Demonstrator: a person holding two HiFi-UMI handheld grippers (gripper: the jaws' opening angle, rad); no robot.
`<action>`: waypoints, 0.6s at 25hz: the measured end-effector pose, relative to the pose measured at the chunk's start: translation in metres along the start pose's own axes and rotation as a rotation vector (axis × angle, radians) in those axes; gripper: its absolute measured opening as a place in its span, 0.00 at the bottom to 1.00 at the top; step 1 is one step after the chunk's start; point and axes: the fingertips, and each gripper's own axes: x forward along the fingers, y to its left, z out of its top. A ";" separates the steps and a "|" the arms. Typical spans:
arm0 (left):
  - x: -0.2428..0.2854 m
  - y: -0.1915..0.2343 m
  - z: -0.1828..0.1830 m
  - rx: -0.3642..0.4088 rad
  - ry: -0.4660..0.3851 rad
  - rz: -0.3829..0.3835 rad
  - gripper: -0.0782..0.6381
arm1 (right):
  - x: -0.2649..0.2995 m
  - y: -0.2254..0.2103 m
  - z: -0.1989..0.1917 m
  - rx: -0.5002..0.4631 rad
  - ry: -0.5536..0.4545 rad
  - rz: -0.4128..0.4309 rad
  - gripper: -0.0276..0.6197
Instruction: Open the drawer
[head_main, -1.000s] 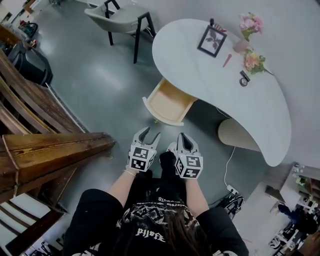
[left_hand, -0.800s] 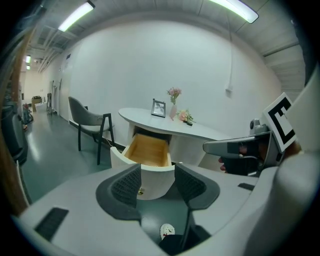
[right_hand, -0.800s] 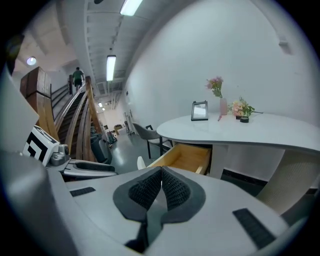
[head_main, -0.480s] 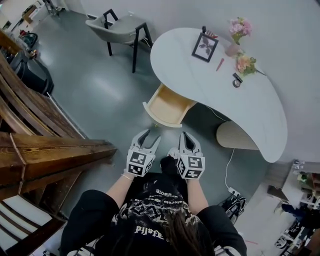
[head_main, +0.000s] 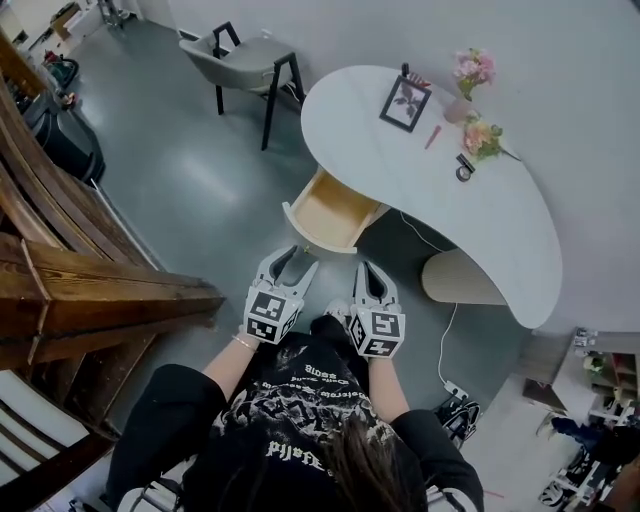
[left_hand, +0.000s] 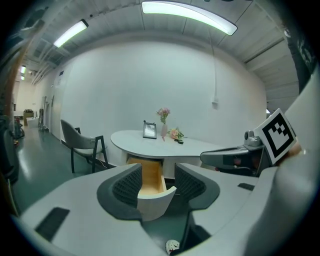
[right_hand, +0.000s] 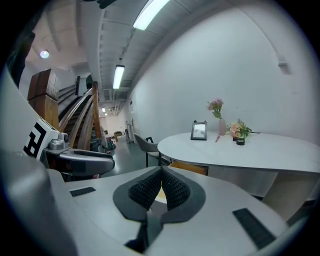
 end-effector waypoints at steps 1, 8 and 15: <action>-0.001 -0.001 0.001 0.002 -0.003 0.000 0.39 | -0.001 0.000 0.000 -0.002 -0.002 0.001 0.08; -0.015 -0.012 0.003 0.023 -0.024 -0.012 0.38 | -0.015 0.008 0.004 -0.019 -0.015 0.000 0.08; -0.022 -0.020 0.000 0.038 -0.029 -0.014 0.19 | -0.025 0.012 0.001 -0.041 -0.021 -0.003 0.08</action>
